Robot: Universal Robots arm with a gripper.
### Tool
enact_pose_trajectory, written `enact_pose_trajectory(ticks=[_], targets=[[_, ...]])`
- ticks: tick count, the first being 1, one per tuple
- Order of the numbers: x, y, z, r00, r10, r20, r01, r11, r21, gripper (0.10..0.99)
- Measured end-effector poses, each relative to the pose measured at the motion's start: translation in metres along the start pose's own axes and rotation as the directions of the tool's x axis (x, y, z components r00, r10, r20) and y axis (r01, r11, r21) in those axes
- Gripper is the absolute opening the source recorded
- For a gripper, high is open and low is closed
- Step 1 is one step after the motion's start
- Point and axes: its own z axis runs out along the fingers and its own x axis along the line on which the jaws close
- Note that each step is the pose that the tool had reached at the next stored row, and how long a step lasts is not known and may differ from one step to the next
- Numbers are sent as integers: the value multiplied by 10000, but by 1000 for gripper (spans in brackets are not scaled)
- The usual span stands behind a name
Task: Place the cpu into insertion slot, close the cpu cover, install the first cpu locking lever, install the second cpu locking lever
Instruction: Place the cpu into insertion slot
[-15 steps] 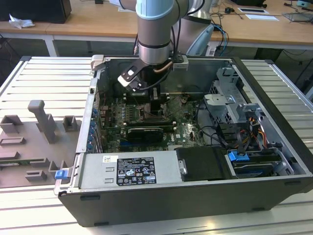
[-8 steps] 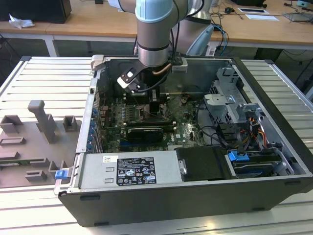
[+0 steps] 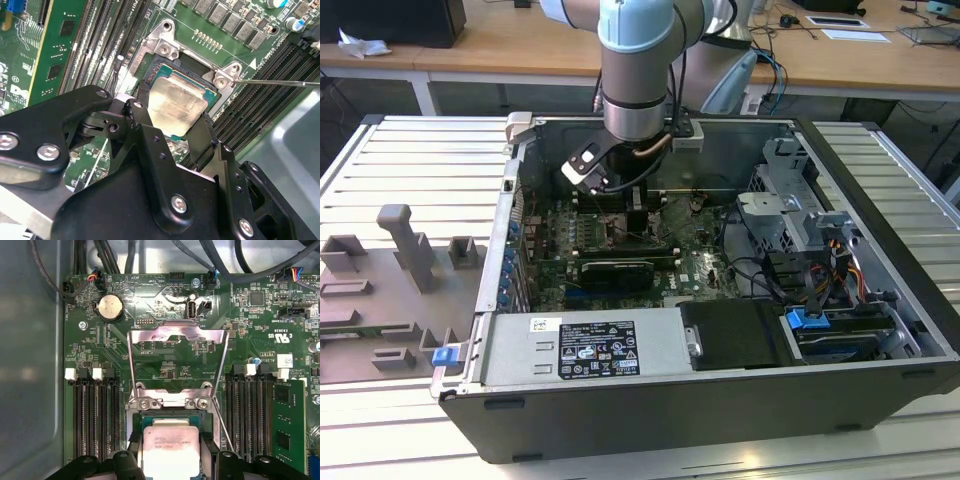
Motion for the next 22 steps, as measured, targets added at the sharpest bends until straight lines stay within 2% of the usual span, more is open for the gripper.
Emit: enact_pose_trajectory(ticks=[8, 22], targets=[[-1, -2, 31, 10000, 33, 8, -33, 10000, 4, 545], [-16, -2, 27, 10000, 40, 8, -40, 10000, 2, 545]])
